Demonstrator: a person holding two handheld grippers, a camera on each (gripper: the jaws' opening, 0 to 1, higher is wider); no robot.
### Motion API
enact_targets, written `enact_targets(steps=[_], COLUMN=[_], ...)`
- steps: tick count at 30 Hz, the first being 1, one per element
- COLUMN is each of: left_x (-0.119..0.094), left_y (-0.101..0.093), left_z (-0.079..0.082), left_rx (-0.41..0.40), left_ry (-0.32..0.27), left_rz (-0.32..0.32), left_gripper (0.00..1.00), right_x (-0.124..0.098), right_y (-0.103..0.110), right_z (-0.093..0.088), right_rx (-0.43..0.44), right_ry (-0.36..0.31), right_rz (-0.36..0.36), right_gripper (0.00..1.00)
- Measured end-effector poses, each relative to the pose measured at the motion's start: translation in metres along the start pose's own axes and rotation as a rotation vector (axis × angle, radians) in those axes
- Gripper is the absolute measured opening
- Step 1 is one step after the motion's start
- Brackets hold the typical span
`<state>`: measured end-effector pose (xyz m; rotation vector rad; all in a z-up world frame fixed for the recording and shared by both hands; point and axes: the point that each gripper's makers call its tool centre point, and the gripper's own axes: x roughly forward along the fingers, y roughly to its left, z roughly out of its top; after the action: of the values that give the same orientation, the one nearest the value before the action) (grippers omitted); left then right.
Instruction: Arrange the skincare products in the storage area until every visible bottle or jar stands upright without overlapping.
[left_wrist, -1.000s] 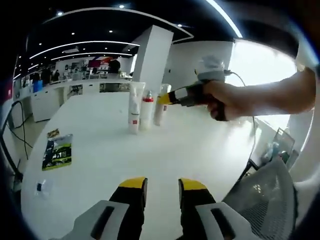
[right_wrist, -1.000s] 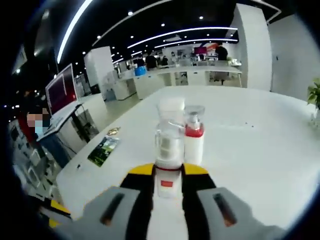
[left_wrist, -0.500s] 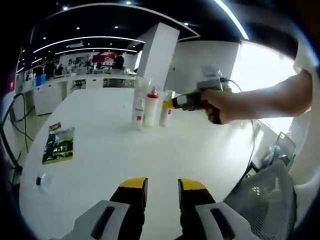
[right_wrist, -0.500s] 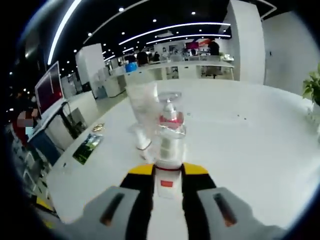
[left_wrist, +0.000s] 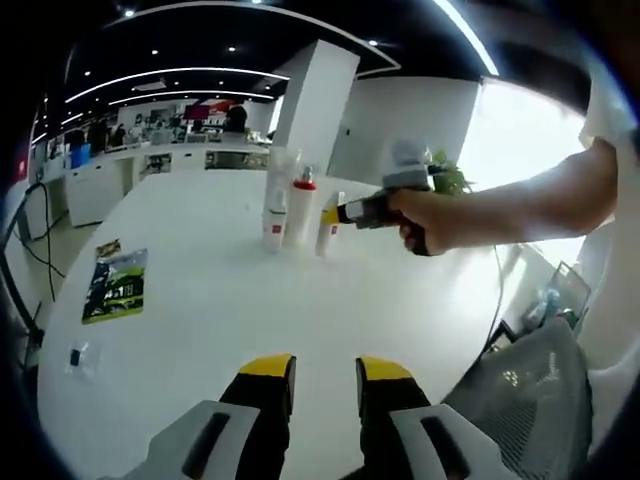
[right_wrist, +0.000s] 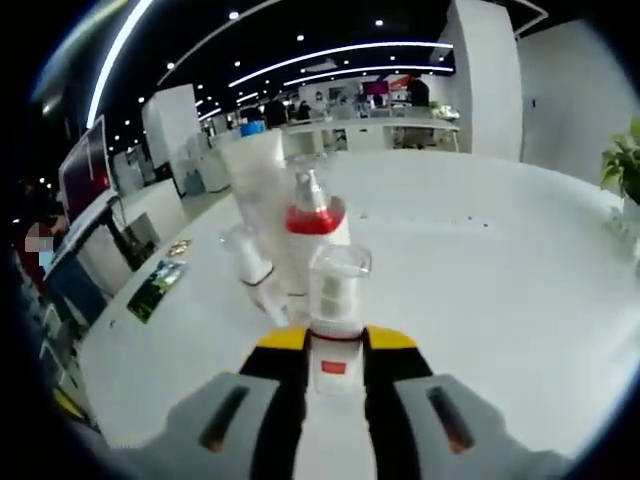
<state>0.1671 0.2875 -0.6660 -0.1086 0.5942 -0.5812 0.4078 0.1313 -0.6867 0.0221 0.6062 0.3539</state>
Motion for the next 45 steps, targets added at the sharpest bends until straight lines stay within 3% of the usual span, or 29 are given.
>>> enact_targets(steps=[12, 45], left_x=[0.002, 0.002], left_y=[-0.001, 0.006], left_z=[-0.005, -0.008], left_rx=[0.008, -0.017], left_ry=[0.030, 0.039], left_rz=[0.005, 0.035], left_gripper=[0.26, 0.25], right_x=[0.011, 0.025], right_y=[-0.012, -0.012], right_z=[-0.002, 0.009], right_rx=[-0.012, -0.063], right_ry=[-0.027, -0.104], right_rz=[-0.014, -0.038], right_gripper=[0.21, 0.21])
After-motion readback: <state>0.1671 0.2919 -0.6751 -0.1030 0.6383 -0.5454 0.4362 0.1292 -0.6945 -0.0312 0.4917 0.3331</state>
